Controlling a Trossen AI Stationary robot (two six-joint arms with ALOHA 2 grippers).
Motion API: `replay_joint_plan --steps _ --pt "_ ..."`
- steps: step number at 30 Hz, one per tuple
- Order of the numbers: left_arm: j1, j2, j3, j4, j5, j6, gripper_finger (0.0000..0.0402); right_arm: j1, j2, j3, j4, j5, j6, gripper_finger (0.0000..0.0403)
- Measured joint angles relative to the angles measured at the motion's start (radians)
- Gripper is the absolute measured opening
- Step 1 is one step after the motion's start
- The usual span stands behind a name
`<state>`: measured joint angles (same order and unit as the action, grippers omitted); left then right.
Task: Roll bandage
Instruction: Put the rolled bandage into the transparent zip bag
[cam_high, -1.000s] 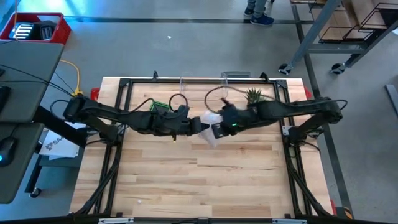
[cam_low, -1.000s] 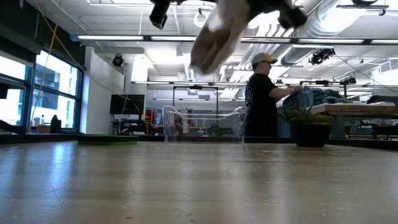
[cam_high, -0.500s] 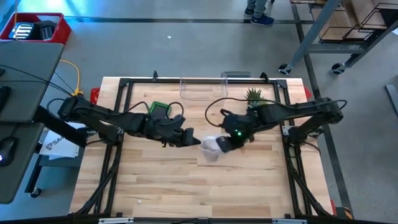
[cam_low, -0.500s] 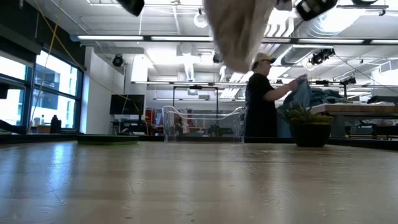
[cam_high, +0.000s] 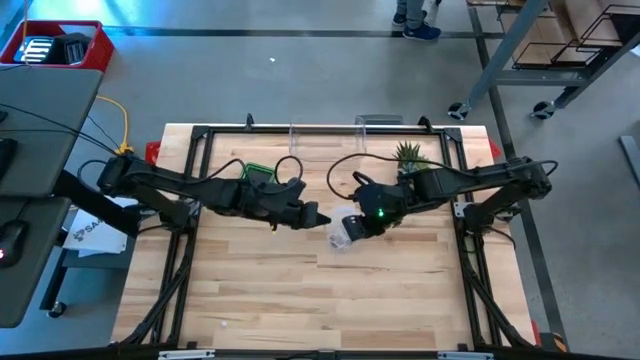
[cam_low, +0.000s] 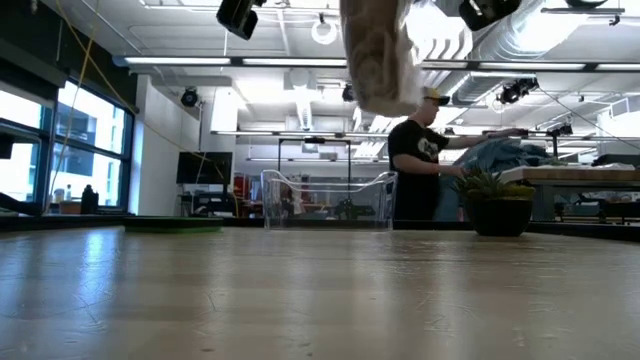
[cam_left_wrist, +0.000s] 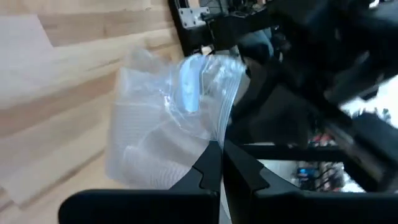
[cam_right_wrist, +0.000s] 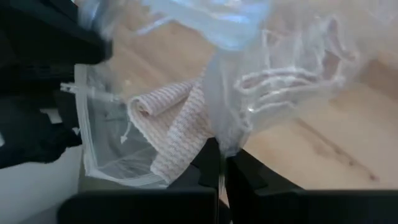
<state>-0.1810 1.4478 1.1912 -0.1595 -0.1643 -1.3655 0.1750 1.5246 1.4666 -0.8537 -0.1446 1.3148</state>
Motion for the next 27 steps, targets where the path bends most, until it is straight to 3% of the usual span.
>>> replay_joint_plan --steps 12,22,27 --pt "-0.008 -0.004 0.000 -0.023 0.073 0.115 0.0000 -0.013 0.005 0.000 0.060 0.099 -0.252 0.0010" --pt "-0.008 -0.042 0.000 -0.153 0.148 0.256 0.0000 -0.011 0.005 0.062 0.061 0.079 -0.500 0.0154" --pt "0.005 -0.092 0.000 -0.246 0.256 0.482 0.0000 -0.024 0.003 0.174 -0.071 0.085 -0.707 0.0202"
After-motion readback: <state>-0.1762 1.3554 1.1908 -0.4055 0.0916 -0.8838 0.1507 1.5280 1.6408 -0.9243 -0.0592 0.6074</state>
